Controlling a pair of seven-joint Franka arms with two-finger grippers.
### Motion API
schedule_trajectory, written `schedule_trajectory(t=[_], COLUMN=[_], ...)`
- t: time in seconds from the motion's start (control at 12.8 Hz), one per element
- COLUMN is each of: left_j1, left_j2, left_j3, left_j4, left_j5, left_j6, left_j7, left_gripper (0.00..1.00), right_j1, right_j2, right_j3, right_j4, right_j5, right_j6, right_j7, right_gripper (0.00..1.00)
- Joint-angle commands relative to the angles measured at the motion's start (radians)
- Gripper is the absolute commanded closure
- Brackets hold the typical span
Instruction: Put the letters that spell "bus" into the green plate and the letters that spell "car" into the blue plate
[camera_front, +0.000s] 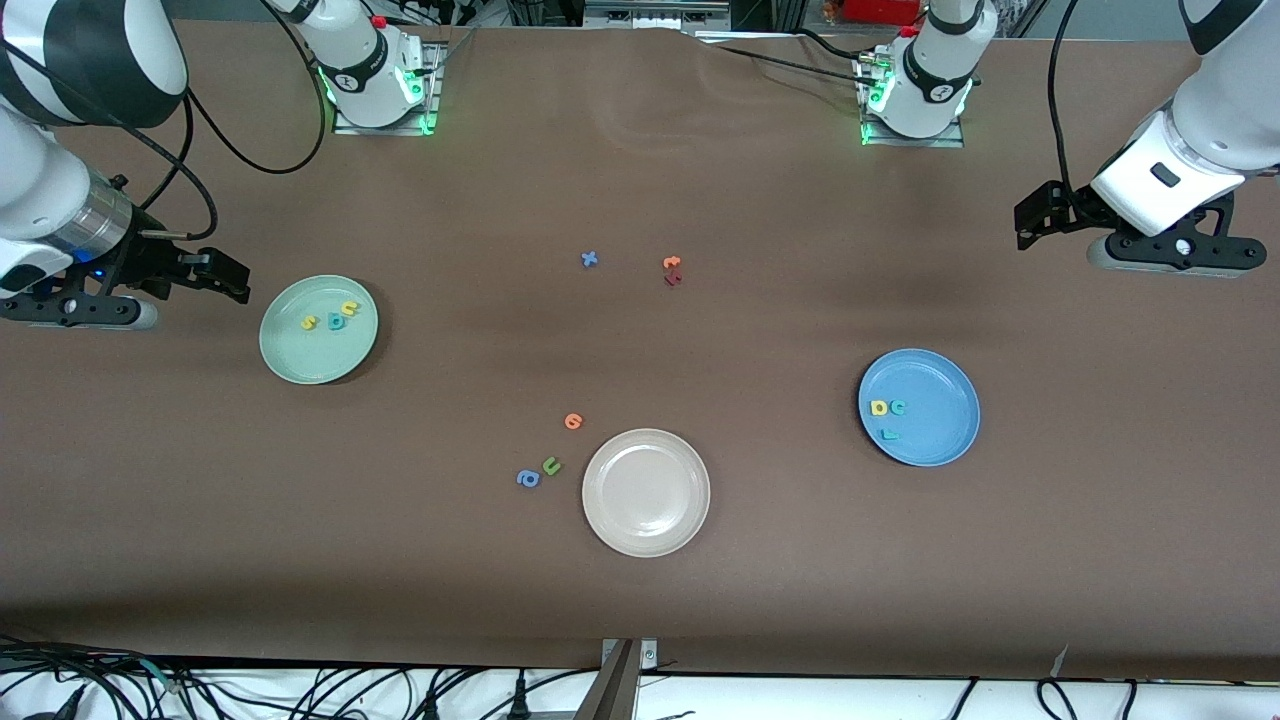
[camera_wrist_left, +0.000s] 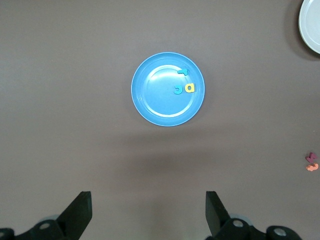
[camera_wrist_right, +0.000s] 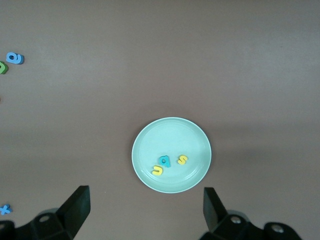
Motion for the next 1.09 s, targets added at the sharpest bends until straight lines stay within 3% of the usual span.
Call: schedule_trajectory(t=[0.0, 1.01], left_j1=[0.002, 0.005], left_j2=[-0.020, -0.025], left_j3=[-0.001, -0.001], left_j4=[-0.020, -0.020], left_j5=[0.003, 0.003], left_j6=[0.006, 0.006], left_j7=[0.000, -0.010], left_gripper=[0.00, 0.00], right_j1=[-0.012, -0.012], right_j2=[-0.014, -0.013], right_j3=[0.015, 0.013], right_j4=[-0.001, 0.015], right_j5=[-0.015, -0.002], right_j6=[-0.003, -0.006], right_j7=[-0.009, -0.003], right_gripper=[0.00, 0.00])
